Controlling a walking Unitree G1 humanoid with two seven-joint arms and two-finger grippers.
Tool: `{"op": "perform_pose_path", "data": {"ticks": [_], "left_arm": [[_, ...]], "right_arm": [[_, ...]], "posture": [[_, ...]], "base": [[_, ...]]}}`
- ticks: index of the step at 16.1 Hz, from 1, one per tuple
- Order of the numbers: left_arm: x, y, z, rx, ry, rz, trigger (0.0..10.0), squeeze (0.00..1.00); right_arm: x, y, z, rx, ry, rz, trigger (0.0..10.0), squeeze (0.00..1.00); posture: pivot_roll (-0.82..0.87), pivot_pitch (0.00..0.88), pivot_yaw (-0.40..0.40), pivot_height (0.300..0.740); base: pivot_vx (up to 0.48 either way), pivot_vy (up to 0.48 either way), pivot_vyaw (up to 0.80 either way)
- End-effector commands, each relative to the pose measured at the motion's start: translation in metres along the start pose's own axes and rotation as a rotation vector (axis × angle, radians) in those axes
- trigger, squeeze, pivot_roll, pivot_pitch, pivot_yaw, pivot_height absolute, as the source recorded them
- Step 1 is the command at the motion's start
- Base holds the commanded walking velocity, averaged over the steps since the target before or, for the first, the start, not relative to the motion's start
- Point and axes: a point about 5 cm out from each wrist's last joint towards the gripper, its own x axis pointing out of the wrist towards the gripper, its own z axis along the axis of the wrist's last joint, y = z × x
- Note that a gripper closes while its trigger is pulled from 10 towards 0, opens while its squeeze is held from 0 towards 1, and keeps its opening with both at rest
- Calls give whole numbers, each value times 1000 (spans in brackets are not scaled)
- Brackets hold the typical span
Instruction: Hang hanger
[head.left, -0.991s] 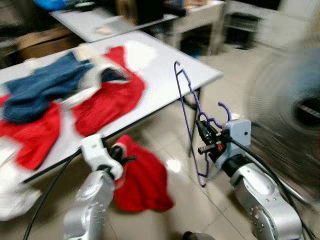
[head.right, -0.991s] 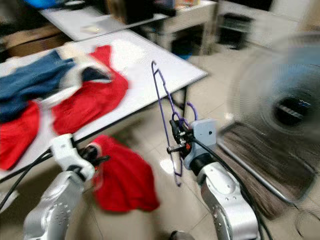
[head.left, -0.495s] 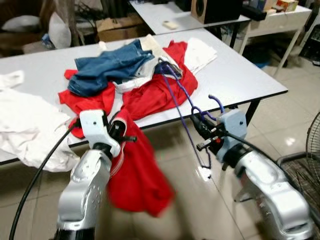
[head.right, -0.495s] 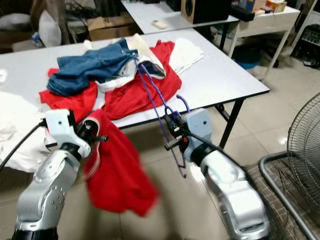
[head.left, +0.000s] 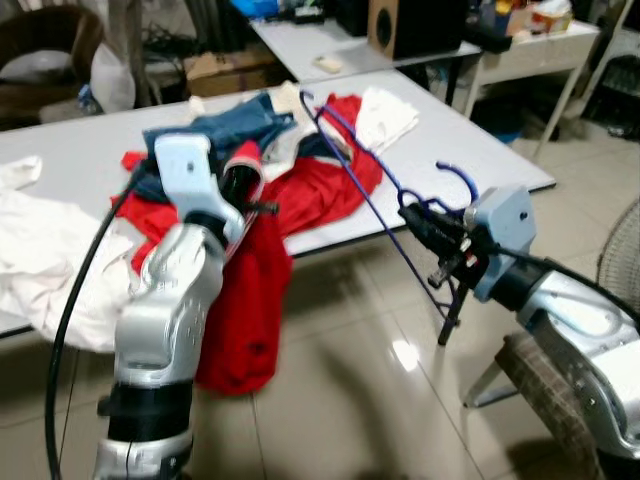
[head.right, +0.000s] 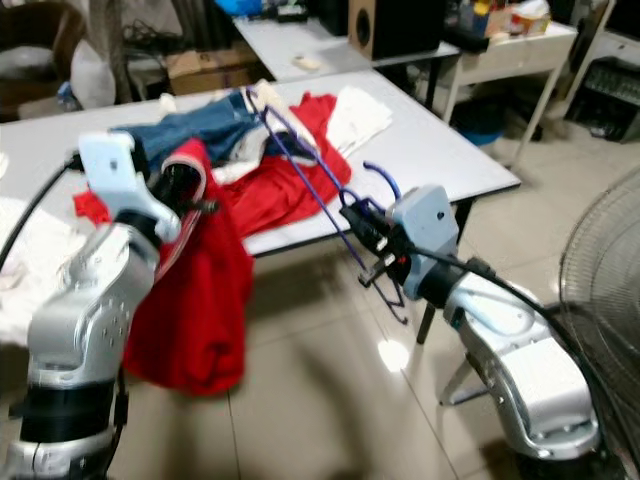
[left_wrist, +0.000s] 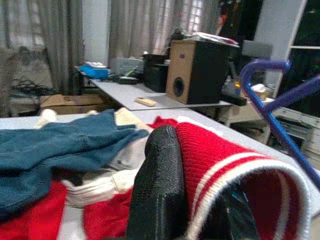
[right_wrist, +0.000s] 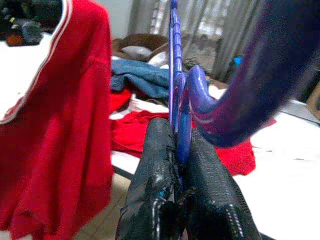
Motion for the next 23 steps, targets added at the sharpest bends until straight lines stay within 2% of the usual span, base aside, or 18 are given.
{"op": "perform_pose_path", "data": {"ticks": [1, 6, 8, 12, 13, 14, 15, 17, 19, 23], "left_arm": [[3, 8, 7, 8, -9, 27, 10000, 0], [24, 13, 21, 26, -13, 45, 10000, 0], [37, 17, 32, 35, -35, 33, 10000, 0], [62, 27, 67, 76, -107, 17, 10000, 0], [67, 31, 76, 70, -124, 22, 10000, 0], [74, 37, 90, 14, -141, 18, 10000, 0], [79, 39, 102, -15, -162, -7, 10000, 0], [82, 33, 114, 11, -182, -63, 10000, 0], [84, 16, 134, 72, -228, -178, 10000, 0], [82, -5, 166, 133, -275, -319, 10000, 0]], "right_arm": [[1, -1, 6, -17, -22, 17, 10000, 0], [-13, -13, 13, -62, -13, 44, 10000, 0], [-25, -19, 22, -80, -21, 120, 10000, 0], [-58, -8, 34, -98, 44, 442, 10000, 0], [-63, -8, 37, -100, 50, 479, 10000, 0], [-64, -11, 40, -104, 52, 501, 10000, 0], [-64, -12, 43, -116, 54, 533, 10000, 0], [-59, -11, 44, -138, 61, 564, 10000, 0], [-39, -18, 42, -198, 118, 551, 10000, 0], [-2, -26, 44, -265, 147, 609, 10000, 0]], "posture": [[-118, 0, 70, 740], [-120, 0, 74, 740], [-118, 0, 71, 740], [-120, 0, 70, 740], [-120, 0, 70, 740], [-121, 0, 70, 740], [-120, 0, 73, 740], [-119, 0, 74, 740], [-118, 0, 75, 740], [-101, 0, 55, 740]], "base": [[428, 0, 788], [461, 0, 0], [463, 0, 0], [462, 0, 0], [458, 0, 0], [439, 0, 0], [0, 0, 0], [0, 0, 0], [0, 0, 0], [0, 0, 0]]}}
